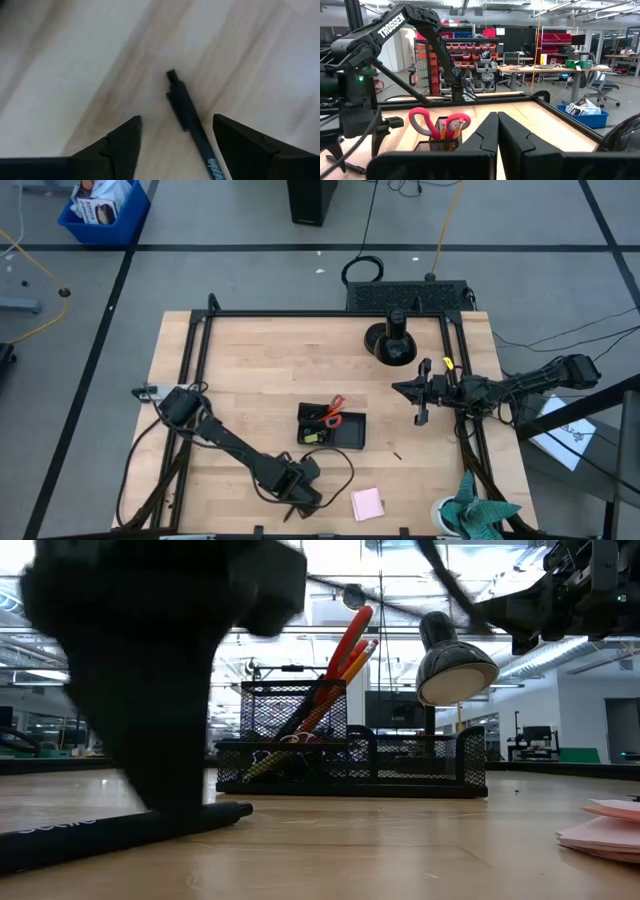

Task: Pick and place office supplies into organizer
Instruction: Put the black pen into the black desk organizer

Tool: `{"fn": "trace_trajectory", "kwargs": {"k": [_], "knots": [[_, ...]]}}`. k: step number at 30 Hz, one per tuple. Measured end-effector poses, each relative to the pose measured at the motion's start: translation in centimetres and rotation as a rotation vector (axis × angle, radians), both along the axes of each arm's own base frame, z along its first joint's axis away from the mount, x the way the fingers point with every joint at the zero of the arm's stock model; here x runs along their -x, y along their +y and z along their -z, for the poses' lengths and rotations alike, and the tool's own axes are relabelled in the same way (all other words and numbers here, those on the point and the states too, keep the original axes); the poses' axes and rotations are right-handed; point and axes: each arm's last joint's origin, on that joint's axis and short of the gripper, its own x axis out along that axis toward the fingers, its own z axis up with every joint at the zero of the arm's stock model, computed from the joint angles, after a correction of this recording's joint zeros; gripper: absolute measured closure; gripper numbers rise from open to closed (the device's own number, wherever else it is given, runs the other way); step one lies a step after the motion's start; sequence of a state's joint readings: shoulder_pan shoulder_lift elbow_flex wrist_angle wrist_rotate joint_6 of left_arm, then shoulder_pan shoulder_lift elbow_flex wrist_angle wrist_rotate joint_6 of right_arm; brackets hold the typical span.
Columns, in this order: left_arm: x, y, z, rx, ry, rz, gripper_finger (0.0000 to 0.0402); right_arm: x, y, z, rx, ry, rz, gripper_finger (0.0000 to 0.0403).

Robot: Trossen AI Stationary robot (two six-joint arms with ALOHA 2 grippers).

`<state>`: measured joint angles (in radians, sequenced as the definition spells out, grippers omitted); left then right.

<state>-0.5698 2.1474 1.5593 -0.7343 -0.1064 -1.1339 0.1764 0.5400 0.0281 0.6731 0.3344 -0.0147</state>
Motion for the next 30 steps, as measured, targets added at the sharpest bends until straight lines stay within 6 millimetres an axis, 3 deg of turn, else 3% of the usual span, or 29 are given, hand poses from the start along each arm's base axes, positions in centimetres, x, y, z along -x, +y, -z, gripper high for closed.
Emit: {"fn": "trace_trajectory", "kwargs": {"k": [7, 11, 22, 24, 30], "knots": [[-0.3, -0.1, 1.8, -0.001, 0.042, 0.001, 0.0158, 0.0, 0.0, 0.0, 0.0, 0.001, 0.0, 0.0401], [-0.2, 0.0, 2.0, -0.015, 0.048, -0.008, 0.0184, 0.0, 0.0, 0.0, 0.0, -0.001, 0.0, 0.0401], [0.2, -1.2, 2.0, -0.018, 0.013, 0.046, 0.038, 0.0, 0.0, 0.0, -0.003, -0.004, -0.001, 0.0401], [0.2, -1.9, 2.0, -0.01, -0.022, 0.107, 0.0387, 0.0, 0.0, 0.0, -0.004, -0.004, -0.001, 0.0401], [0.1, -3.9, 1.6, -0.028, -0.169, 0.279, 0.0351, 0.0, 0.0, 0.0, -0.004, -0.003, -0.001, 0.0401]]}}
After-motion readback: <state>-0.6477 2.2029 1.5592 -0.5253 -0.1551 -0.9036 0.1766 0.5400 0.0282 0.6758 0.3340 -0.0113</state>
